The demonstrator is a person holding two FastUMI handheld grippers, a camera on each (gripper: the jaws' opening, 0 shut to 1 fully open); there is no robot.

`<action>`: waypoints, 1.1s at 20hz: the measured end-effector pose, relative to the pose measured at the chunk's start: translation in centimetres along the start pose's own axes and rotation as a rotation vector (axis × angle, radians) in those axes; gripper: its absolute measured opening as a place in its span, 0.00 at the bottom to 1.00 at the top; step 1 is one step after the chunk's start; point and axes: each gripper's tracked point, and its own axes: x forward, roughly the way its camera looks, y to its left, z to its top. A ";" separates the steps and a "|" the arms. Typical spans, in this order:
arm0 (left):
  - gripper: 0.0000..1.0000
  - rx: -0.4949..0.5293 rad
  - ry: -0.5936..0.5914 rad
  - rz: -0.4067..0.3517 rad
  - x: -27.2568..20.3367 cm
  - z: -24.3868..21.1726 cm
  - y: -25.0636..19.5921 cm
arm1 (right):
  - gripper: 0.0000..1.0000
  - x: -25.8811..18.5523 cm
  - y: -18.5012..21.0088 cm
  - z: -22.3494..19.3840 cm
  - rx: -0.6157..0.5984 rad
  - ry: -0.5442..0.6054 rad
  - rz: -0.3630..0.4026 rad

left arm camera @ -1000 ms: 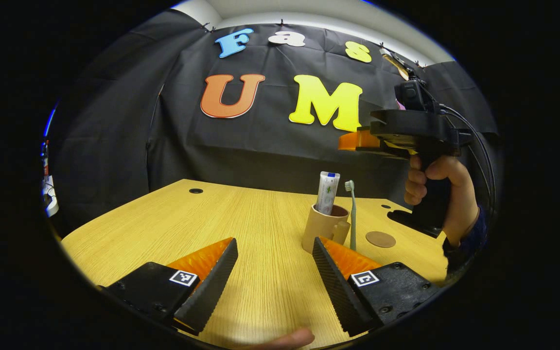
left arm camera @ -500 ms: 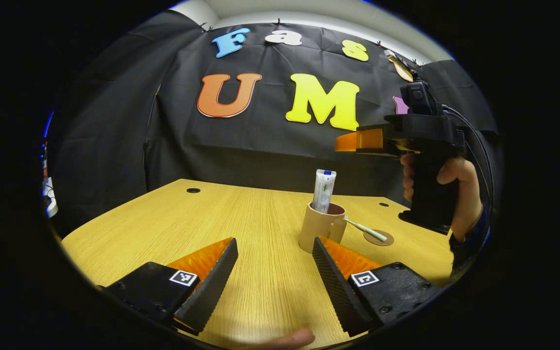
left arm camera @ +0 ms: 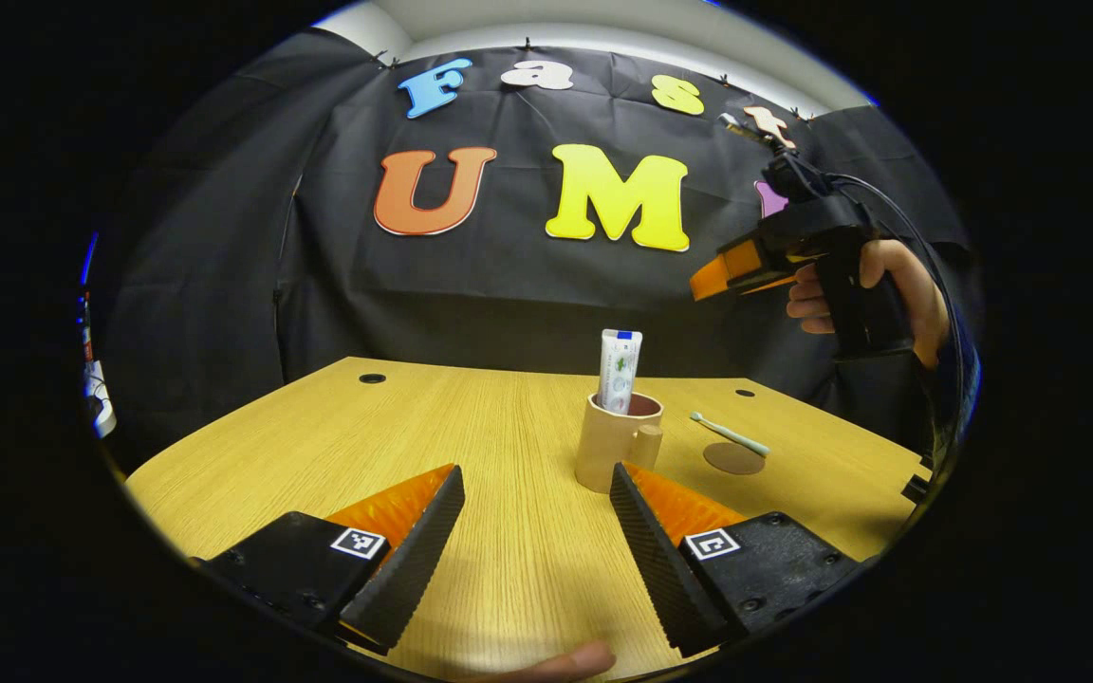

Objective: Put the toothbrush and toothpaste on the desktop into the cup, then pick up the cup and place it on the coaster on the desktop.

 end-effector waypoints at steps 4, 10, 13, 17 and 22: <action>0.99 0.009 -0.001 -0.004 0.0 0.1 -0.2 | 0.89 4.7 -4.0 -4.6 -0.066 0.170 -0.067; 0.99 -0.006 0.026 -0.013 0.6 -0.8 -0.6 | 0.87 10.1 -5.0 -11.2 -0.037 0.408 -0.030; 0.99 -0.002 0.031 -0.006 0.9 -1.0 -0.4 | 0.82 11.5 -4.7 -14.2 0.003 0.529 -0.009; 0.99 -0.025 0.056 0.001 1.4 -1.7 -0.1 | 0.70 11.5 -5.4 -17.0 -0.018 0.663 -0.026; 0.99 -0.033 0.061 -0.007 1.4 -2.0 -0.4 | 0.54 11.8 -5.2 -18.2 0.027 0.711 -0.007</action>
